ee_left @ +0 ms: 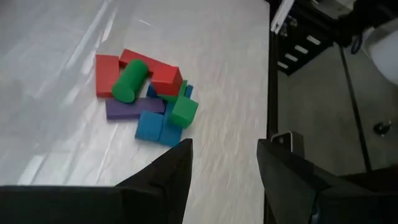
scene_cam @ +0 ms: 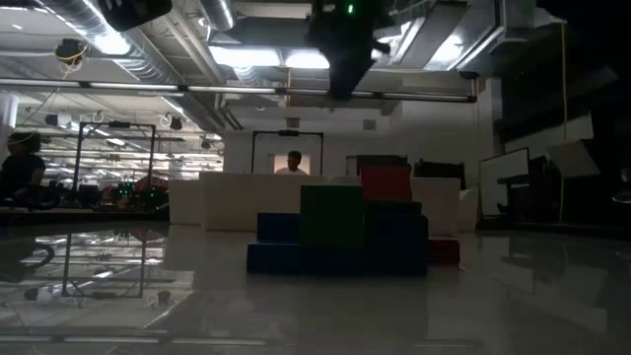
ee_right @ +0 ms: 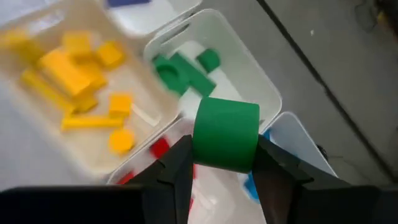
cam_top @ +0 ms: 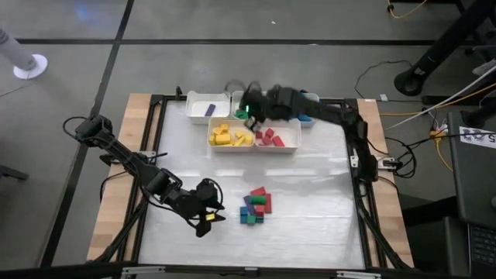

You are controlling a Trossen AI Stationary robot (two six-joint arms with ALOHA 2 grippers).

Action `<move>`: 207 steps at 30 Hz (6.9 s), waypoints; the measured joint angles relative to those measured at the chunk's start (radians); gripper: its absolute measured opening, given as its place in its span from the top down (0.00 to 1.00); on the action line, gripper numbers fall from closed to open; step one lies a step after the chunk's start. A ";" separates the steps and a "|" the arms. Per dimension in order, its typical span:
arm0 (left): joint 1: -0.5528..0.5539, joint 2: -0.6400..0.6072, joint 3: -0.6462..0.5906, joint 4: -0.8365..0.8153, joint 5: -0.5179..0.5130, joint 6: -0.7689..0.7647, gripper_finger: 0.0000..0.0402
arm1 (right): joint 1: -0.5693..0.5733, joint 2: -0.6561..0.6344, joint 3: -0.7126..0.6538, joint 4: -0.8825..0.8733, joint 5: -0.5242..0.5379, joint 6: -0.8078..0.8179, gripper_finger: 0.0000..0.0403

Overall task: Sort blocks
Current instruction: Put the green block into the top center bin

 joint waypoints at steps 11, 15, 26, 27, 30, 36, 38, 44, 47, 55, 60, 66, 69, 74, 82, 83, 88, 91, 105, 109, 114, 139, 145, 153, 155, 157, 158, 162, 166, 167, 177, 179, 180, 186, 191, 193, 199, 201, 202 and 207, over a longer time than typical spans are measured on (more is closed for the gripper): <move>0.012 0.114 0.000 0.042 -0.096 -0.080 0.58 | -0.262 0.042 0.000 0.130 -0.323 -0.015 0.66; 0.026 0.169 0.000 0.111 -0.102 -0.086 0.58 | -0.291 0.062 0.000 0.152 -0.365 -0.014 0.66; 0.056 0.314 0.000 0.361 -0.101 -0.010 0.58 | -0.301 0.146 0.001 0.185 -0.382 -0.016 0.64; 0.056 0.319 0.000 0.359 -0.099 -0.012 0.58 | -0.301 0.155 0.001 0.183 -0.390 -0.016 0.62; 0.057 0.331 0.000 0.369 -0.099 -0.005 0.58 | -0.301 0.171 0.001 0.170 -0.390 -0.015 0.55; 0.057 0.331 0.000 0.369 -0.095 0.051 0.58 | -0.301 0.175 0.001 0.168 -0.400 -0.016 0.41; 0.057 0.331 0.000 0.370 -0.095 0.073 0.58 | -0.301 0.174 0.001 0.145 -0.418 -0.016 0.39; 0.057 0.331 0.000 0.364 -0.095 0.099 0.58 | -0.302 0.130 0.001 -0.050 -0.457 -0.128 0.39; 0.051 0.331 0.000 0.363 -0.095 0.186 0.58 | -0.301 0.096 0.001 -0.139 -0.433 -0.152 0.39; 0.073 0.331 0.000 0.364 -0.094 0.359 0.58 | -0.300 -0.012 0.001 -0.220 -0.416 -0.150 0.39; 0.114 0.332 0.000 0.365 -0.094 0.329 0.58 | -0.300 -0.066 0.001 -0.222 -0.416 -0.147 0.39; 0.138 0.387 0.001 0.374 0.013 0.277 0.58 | -0.300 -0.110 0.001 -0.247 -0.422 -0.145 0.39; 0.125 0.397 0.000 0.382 0.032 0.346 0.58 | -0.291 -0.129 0.001 -0.246 -0.450 -0.144 0.39; 0.106 0.413 0.001 0.393 0.037 0.496 0.58 | -0.260 -0.164 0.002 -0.247 -0.468 -0.144 0.39; 0.117 0.448 0.000 0.407 0.038 0.506 0.58 | -0.188 -0.174 0.002 -0.246 -0.468 -0.144 0.39; 0.116 0.455 0.000 0.426 0.038 0.511 0.58 | -0.179 -0.173 0.002 -0.246 -0.468 -0.144 0.39; 0.116 0.494 0.000 0.517 0.056 0.524 0.58 | -0.138 -0.173 0.002 -0.246 -0.468 -0.145 0.39; 0.115 0.512 0.001 0.532 0.061 0.524 0.58 | -0.114 -0.173 0.002 -0.246 -0.468 -0.145 0.39; 0.137 0.559 0.003 0.565 0.063 0.554 0.58 | 0.012 -0.173 0.002 -0.245 -0.468 -0.145 0.39; 0.137 0.558 0.003 0.563 0.064 0.608 0.59 | 0.049 -0.173 0.002 -0.245 -0.468 -0.145 0.39; 0.137 0.557 0.003 0.561 0.064 0.636 0.66 | 0.090 -0.173 0.002 -0.246 -0.468 -0.145 0.39; 0.135 0.563 -0.003 0.529 0.064 0.705 0.51 | 0.119 -0.172 0.001 -0.246 -0.468 -0.145 0.39; 0.135 0.561 -0.002 0.524 0.064 0.704 0.64 | 0.118 -0.172 0.001 -0.246 -0.468 -0.145 0.39; 0.144 0.516 -0.002 0.627 0.039 0.697 0.71 | 0.114 -0.172 0.001 -0.246 -0.441 -0.150 0.39; 0.158 0.483 -0.002 0.628 -0.002 0.696 0.71 | 0.111 -0.172 0.001 -0.246 -0.442 -0.152 0.39; 0.176 0.447 -0.002 0.624 -0.053 0.707 0.71 | 0.111 -0.172 0.001 -0.246 -0.449 -0.153 0.39; 0.187 0.428 -0.001 0.623 -0.075 0.718 0.71 | 0.111 -0.172 0.001 -0.245 -0.449 -0.157 0.39; 0.259 0.355 0.000 0.578 -0.171 0.823 0.70 | 0.117 -0.172 0.001 -0.246 -0.450 -0.174 0.39; 0.392 0.314 0.000 0.510 -0.241 0.924 0.70 | 0.121 -0.172 0.001 -0.245 -0.445 -0.174 0.39; 0.432 0.310 0.000 0.502 -0.244 0.945 0.70 | 0.125 -0.172 0.001 -0.245 -0.444 -0.172 0.39; 0.875 0.309 0.000 0.482 -0.173 1.081 0.70 | 0.134 -0.172 0.001 -0.245 -0.442 -0.170 0.39; 0.951 0.311 0.000 0.484 -0.063 1.103 0.70 | 0.134 -0.172 0.001 -0.230 -0.442 -0.169 0.39; 0.986 0.316 0.000 0.483 -0.008 1.103 0.70 | 0.134 -0.172 0.001 -0.214 -0.442 -0.169 0.39; 1.124 0.338 0.000 0.451 0.128 1.028 0.66 | 0.134 -0.172 0.001 -0.133 -0.442 -0.154 0.39; 1.144 0.338 0.000 0.446 0.132 1.051 0.57 | 0.138 -0.171 0.000 -0.129 -0.462 -0.067 0.39; 1.143 0.338 0.000 0.446 0.132 1.069 0.54 | 0.148 -0.163 -0.006 -0.119 -0.493 -0.051 0.38; 1.143 0.333 0.000 0.441 0.132 1.050 0.48 | 0.216 -0.143 -0.097 -0.064 -0.528 -0.031 0.38; 1.140 0.315 0.000 0.437 0.133 1.030 0.48 | 0.242 -0.132 -0.128 -0.031 -0.528 -0.031 0.38; 1.135 0.303 0.000 0.429 0.133 1.018 0.48 | 0.254 -0.125 -0.143 -0.019 -0.528 -0.031 0.38; 1.112 0.191 0.000 0.354 0.149 0.994 0.50 | 0.315 -0.084 -0.207 0.058 -0.531 -0.031 0.38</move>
